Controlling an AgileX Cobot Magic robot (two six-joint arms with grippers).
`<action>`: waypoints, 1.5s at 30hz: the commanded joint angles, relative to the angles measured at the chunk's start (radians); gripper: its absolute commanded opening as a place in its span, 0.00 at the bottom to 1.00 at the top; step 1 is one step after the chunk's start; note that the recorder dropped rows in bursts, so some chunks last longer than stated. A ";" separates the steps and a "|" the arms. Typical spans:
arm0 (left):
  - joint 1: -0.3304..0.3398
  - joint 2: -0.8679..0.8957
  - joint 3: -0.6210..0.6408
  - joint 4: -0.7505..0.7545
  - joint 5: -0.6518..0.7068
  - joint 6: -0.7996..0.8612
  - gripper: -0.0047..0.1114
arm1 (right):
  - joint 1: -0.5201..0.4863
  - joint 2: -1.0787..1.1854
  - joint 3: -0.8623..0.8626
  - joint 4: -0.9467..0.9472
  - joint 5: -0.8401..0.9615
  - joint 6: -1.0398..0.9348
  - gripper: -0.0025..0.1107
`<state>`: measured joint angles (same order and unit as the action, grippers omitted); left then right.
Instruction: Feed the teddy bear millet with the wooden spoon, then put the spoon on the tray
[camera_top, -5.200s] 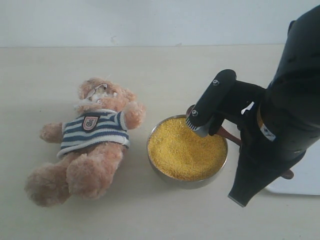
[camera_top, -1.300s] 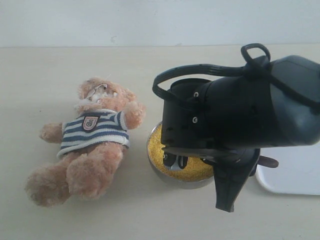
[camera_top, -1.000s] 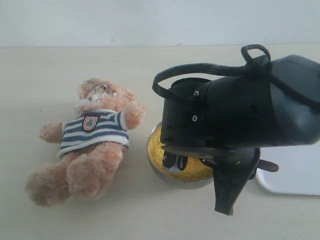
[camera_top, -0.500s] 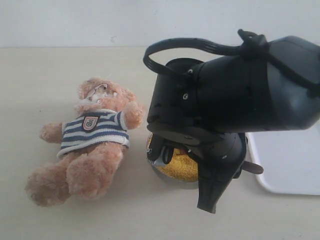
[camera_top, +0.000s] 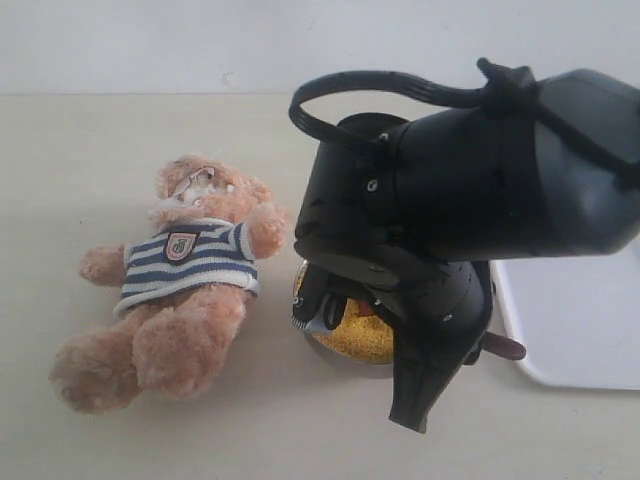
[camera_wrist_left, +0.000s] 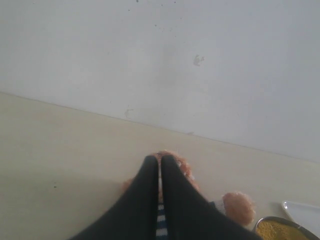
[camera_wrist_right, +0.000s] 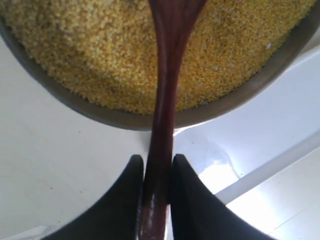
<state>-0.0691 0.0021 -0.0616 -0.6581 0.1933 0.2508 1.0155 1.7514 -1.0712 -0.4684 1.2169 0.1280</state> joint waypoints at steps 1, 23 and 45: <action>-0.005 -0.002 0.006 -0.012 -0.014 0.005 0.07 | -0.058 -0.005 -0.005 0.048 0.004 0.014 0.02; -0.005 -0.002 0.006 -0.012 -0.014 0.005 0.07 | -0.092 -0.045 -0.011 0.139 0.004 -0.026 0.02; -0.005 -0.002 0.006 -0.094 -0.012 0.005 0.07 | -0.310 -0.097 -0.058 0.453 0.004 -0.215 0.02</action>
<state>-0.0691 0.0021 -0.0616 -0.7408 0.1895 0.2508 0.7107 1.6773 -1.1244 -0.0266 1.2171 -0.0700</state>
